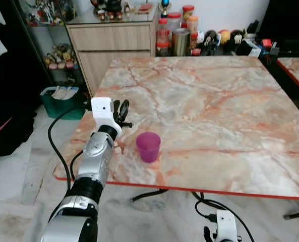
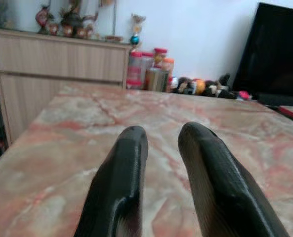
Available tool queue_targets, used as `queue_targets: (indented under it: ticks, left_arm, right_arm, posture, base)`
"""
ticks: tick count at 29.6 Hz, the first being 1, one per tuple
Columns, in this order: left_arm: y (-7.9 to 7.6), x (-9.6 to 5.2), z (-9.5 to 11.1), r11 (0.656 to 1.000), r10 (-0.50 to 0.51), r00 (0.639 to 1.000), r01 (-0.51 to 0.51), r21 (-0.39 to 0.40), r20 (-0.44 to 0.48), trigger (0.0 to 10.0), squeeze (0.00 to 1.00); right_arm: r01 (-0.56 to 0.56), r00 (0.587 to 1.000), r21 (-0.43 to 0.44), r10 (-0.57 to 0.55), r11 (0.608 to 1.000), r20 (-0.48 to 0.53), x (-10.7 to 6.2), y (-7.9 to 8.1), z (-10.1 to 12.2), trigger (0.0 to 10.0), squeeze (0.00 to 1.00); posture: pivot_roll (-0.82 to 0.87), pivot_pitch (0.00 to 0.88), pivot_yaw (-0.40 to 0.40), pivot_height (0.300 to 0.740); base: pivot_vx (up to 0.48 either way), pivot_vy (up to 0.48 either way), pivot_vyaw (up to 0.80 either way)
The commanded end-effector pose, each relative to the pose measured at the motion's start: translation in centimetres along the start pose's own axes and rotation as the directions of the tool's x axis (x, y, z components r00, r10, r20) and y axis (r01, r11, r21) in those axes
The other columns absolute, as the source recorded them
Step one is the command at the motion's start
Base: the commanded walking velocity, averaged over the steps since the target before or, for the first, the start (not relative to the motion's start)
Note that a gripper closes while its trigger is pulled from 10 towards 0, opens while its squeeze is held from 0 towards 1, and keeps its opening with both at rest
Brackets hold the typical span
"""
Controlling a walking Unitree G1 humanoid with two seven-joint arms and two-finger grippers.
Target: Setting the table
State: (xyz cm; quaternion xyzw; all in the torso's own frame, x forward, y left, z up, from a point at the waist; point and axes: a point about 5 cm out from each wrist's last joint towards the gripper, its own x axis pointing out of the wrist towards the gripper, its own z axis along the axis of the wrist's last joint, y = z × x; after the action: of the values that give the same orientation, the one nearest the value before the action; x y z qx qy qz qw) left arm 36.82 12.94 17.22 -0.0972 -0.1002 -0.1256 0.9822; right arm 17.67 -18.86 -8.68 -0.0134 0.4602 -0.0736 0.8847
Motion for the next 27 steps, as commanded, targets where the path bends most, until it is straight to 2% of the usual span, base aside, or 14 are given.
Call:
queue_targets:
  ticks: [1, 5, 10, 12, 13, 17, 19, 21, 27]
  left_arm:
    - [0.1, 0.1, 1.1, 1.000, -0.028, 1.000, 0.028, 0.011, 0.011, 10.0, 1.00]
    - [-0.7, -0.2, 0.7, 0.981, -0.165, 0.970, 0.180, 0.075, -0.177, 10.0, 1.00]
    - [-1.0, -0.5, 0.7, 0.971, -0.203, 0.951, 0.227, 0.077, -0.233, 10.0, 1.00]
    - [-1.5, -0.8, 0.7, 0.953, -0.257, 0.923, 0.291, 0.081, -0.287, 10.0, 1.00]
    - [-1.9, -1.0, 0.5, 0.941, -0.293, 0.902, 0.330, 0.070, -0.317, 10.0, 0.00]
    - [-2.2, -1.4, -0.2, 0.937, -0.302, 0.883, 0.345, 0.059, -0.361, 10.0, 0.00]
    - [-2.6, -1.5, -0.9, 0.938, -0.313, 0.873, 0.347, 0.025, -0.374, 10.0, 0.00]
    - [-3.4, -1.9, -1.8, 0.931, -0.337, 0.849, 0.366, -0.008, -0.407, 10.0, 0.00]
    - [-4.4, -2.1, -2.6, 0.928, -0.334, 0.829, 0.372, -0.003, -0.448, 10.0, 0.00]
  right_arm:
    - [0.010, 1.000, 0.012, -0.010, 1.000, -0.008, 0.0, -0.1, -0.2, 10.0, 0.00]
    - [0.017, 1.000, 0.014, -0.017, 1.000, -0.015, -0.1, -0.3, -0.4, 10.0, 0.00]
    - [0.019, 1.000, 0.018, -0.019, 1.000, -0.013, -0.1, -0.3, -0.4, 10.0, 0.00]
    - [0.021, 1.000, 0.020, -0.021, 1.000, -0.009, 0.0, -0.3, -0.2, 10.0, 0.00]
    - [0.022, 1.000, 0.022, -0.022, 0.999, -0.008, 0.0, -0.4, -0.1, 10.0, 0.00]
    - [0.021, 1.000, 0.019, -0.021, 1.000, -0.007, 0.0, -0.4, -0.1, 10.0, 0.00]
    - [0.022, 1.000, 0.020, -0.022, 1.000, -0.006, 0.0, -0.4, 0.0, 10.0, 0.00]
    - [0.021, 1.000, 0.018, -0.021, 1.000, -0.004, 0.0, -0.4, 0.0, 10.0, 0.00]
    - [0.017, 1.000, 0.010, -0.017, 1.000, -0.003, 0.0, -0.3, 0.1, 10.0, 0.00]
  posture:
    - [0.02, 0.000, 0.049, 0.740]
    - [0.02, 0.000, 0.049, 0.740]
    - [0.02, 0.000, 0.052, 0.740]
    - [0.02, 0.000, 0.052, 0.740]
    - [0.02, 0.000, 0.052, 0.740]
    - [0.02, 0.000, 0.052, 0.740]
    - [0.02, 0.000, 0.053, 0.740]
    - [0.01, 0.000, 0.055, 0.740]
    - [0.02, 0.000, 0.051, 0.740]
  base:
    - [0.000, 0.000, 0.00]
    - [0.000, 0.000, 0.00]
    - [0.000, 0.000, 0.00]
    - [0.000, 0.000, 0.00]
    - [0.000, 0.000, 0.00]
    - [0.000, 0.000, 0.00]
    - [0.000, 0.000, 0.00]
    - [0.000, 0.000, 0.00]
    - [0.000, 0.000, 0.00]
